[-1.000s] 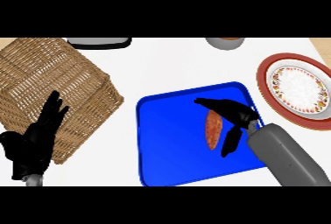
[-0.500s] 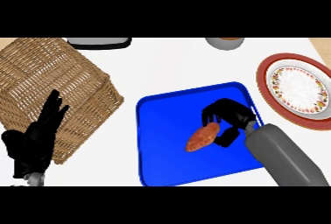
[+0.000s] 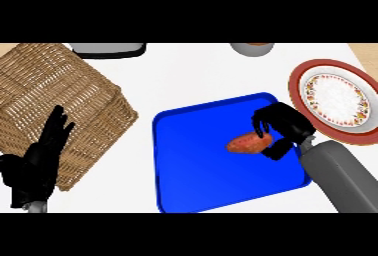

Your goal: Pick the sweet potato from the tray and place it in the plate

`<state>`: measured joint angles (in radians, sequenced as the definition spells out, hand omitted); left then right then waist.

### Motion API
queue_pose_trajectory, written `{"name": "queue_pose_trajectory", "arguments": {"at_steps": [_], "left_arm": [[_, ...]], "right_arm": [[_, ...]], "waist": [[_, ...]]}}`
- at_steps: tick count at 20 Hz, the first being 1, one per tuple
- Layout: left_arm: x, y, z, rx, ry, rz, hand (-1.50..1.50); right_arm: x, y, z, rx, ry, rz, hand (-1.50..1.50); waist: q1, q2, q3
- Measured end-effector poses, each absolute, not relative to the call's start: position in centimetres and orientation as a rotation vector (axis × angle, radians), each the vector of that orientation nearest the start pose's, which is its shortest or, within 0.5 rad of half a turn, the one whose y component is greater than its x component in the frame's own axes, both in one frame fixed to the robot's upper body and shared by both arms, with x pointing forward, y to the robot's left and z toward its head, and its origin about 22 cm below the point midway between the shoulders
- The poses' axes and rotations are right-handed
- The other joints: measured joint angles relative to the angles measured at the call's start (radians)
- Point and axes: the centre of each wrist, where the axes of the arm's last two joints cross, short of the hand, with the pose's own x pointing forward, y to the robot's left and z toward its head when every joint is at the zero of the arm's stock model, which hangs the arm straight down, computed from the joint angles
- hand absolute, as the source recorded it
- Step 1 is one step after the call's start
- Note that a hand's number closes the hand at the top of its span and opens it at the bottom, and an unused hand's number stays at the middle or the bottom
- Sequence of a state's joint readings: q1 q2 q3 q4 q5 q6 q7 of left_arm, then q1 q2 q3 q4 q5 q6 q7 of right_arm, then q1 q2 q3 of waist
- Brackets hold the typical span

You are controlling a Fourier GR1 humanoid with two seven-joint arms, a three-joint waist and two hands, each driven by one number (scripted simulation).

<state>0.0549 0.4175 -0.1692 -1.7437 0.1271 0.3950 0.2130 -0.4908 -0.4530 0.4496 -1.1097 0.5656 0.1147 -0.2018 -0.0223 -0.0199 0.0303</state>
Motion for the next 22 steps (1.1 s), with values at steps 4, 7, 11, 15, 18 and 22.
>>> {"name": "queue_pose_trajectory", "arguments": {"at_steps": [4,7,11,15,18,22], "left_arm": [[22.1,27.8,4.7,0.361,-1.455,0.011,0.00],[21.9,27.9,4.7,0.368,-1.451,0.015,0.00],[21.7,28.2,4.7,0.378,-1.444,0.019,0.00],[21.7,28.3,4.8,0.362,-1.443,0.025,0.00],[22.0,28.0,4.9,0.360,-1.449,0.021,0.00],[22.5,27.6,5.0,0.335,-1.456,-0.002,0.00]], "right_arm": [[33.3,-27.2,4.1,-0.491,-1.564,1.428,1.50],[33.1,-29.1,6.0,-0.529,-1.656,1.393,1.50],[32.9,-31.6,9.3,-0.611,-1.801,1.238,1.50],[32.6,-34.1,11.8,-0.716,-1.869,1.076,1.50],[32.1,-36.0,12.5,-0.778,-1.850,0.991,1.50],[32.6,-37.8,13.5,-0.835,-1.801,0.907,1.50]], "waist": [[-0.014,-0.003,0.000],[-0.020,-0.004,0.000],[-0.032,-0.006,-0.002],[-0.031,-0.005,-0.002],[-0.022,-0.003,-0.003],[0.000,0.002,-0.003]]}}
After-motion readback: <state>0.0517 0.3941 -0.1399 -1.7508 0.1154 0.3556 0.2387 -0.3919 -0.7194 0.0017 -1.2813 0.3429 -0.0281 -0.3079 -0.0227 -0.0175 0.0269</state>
